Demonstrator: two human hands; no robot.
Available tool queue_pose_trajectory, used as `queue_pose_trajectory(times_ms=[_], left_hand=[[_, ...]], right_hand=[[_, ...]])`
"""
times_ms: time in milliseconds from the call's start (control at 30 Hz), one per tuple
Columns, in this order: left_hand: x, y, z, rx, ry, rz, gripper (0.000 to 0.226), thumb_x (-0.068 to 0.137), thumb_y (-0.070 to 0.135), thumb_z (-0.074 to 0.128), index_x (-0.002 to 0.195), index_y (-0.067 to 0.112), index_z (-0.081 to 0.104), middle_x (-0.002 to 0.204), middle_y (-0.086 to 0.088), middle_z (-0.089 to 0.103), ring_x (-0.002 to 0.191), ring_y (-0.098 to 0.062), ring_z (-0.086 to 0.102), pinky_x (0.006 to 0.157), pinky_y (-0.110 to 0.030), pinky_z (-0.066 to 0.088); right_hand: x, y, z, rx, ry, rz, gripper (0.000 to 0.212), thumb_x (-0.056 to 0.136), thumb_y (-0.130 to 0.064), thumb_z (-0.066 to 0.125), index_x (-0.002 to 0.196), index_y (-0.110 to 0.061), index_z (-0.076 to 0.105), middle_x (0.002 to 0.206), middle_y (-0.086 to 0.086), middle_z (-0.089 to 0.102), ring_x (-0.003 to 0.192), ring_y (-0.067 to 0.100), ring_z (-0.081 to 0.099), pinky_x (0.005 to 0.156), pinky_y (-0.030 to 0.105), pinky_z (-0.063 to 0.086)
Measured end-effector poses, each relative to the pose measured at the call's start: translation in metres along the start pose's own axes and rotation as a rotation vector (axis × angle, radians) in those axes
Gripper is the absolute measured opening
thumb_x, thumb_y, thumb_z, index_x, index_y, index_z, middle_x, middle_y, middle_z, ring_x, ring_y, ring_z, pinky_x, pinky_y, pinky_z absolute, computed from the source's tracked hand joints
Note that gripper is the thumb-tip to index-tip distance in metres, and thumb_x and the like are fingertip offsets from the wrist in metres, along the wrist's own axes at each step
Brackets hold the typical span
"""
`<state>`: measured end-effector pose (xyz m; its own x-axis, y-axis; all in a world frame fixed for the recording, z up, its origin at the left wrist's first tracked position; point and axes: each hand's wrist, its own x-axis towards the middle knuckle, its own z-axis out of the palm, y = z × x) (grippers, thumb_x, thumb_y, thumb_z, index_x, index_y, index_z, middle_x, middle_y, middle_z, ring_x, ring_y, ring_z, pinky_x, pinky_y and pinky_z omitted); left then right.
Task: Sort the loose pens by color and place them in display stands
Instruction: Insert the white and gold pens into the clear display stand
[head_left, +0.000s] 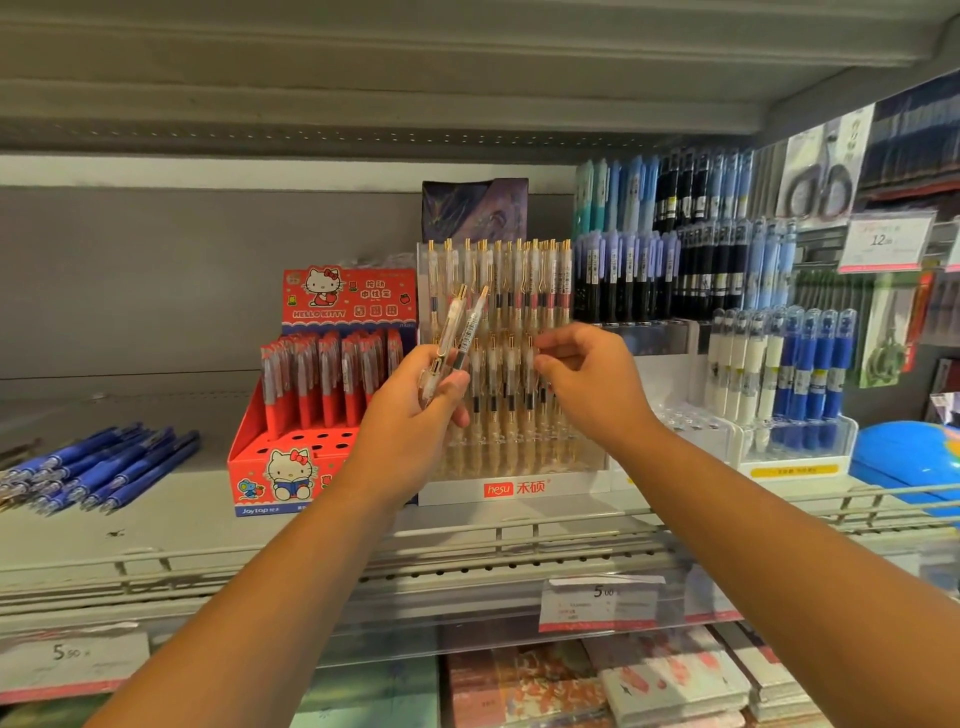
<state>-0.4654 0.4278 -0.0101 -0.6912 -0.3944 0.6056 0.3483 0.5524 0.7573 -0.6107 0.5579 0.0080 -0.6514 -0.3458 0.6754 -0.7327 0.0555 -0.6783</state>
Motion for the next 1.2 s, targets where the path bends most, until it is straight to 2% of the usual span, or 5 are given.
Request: queue_pose_trajectory(times_ms=[233,467,667,900,1200], left_hand=[[0.0,0.002,-0.001,-0.017,-0.015,0.036,0.018,0.103,0.029,0.046,0.109,0.041,0.058,0.066,0.003,0.062,0.052,0.002,0.051,0.058,-0.027,0.037],[-0.002,0.004,-0.001,-0.067,-0.046,0.058,0.018,0.102,0.027,0.047,0.106,0.036,0.062,0.067,0.003,0.058,0.05,0.0,0.05,0.049,-0.011,0.04],[-0.004,0.004,-0.002,-0.096,-0.114,0.037,0.018,0.102,0.03,0.047,0.107,0.036,0.063,0.063,0.0,0.061,0.05,-0.009,0.047,0.046,-0.02,0.041],[-0.003,0.004,-0.001,-0.095,-0.053,0.025,0.019,0.101,0.031,0.05,0.106,0.032,0.068,0.08,0.007,0.072,0.071,-0.006,0.066,0.064,-0.019,0.055],[-0.001,-0.001,-0.004,-0.073,-0.032,-0.021,0.009,0.092,0.045,0.06,0.089,0.037,0.062,0.058,0.017,0.049,0.049,-0.001,0.043,0.049,-0.022,0.037]], right_hand=[[-0.013,-0.029,-0.001,0.106,0.092,-0.158,0.013,0.091,-0.012,0.064,0.102,-0.02,0.064,0.099,-0.006,0.063,0.084,-0.004,0.057,0.07,0.008,0.046],[-0.021,-0.059,0.014,0.493,-0.055,0.085,0.023,0.09,-0.017,0.069,0.111,-0.015,0.06,0.099,0.009,0.067,0.082,0.012,0.069,0.061,0.023,0.057],[-0.022,-0.057,0.017,0.581,-0.025,0.16,0.025,0.087,-0.011,0.072,0.108,-0.008,0.058,0.1,0.015,0.069,0.083,0.024,0.072,0.066,0.031,0.06],[-0.021,-0.049,0.008,0.628,0.014,0.178,0.019,0.089,-0.006,0.068,0.103,-0.016,0.058,0.1,0.014,0.069,0.084,0.024,0.073,0.063,0.037,0.061],[-0.008,-0.017,-0.015,0.398,0.216,0.053,0.025,0.092,-0.011,0.066,0.114,-0.02,0.058,0.098,0.001,0.064,0.078,0.008,0.069,0.059,0.03,0.06]])
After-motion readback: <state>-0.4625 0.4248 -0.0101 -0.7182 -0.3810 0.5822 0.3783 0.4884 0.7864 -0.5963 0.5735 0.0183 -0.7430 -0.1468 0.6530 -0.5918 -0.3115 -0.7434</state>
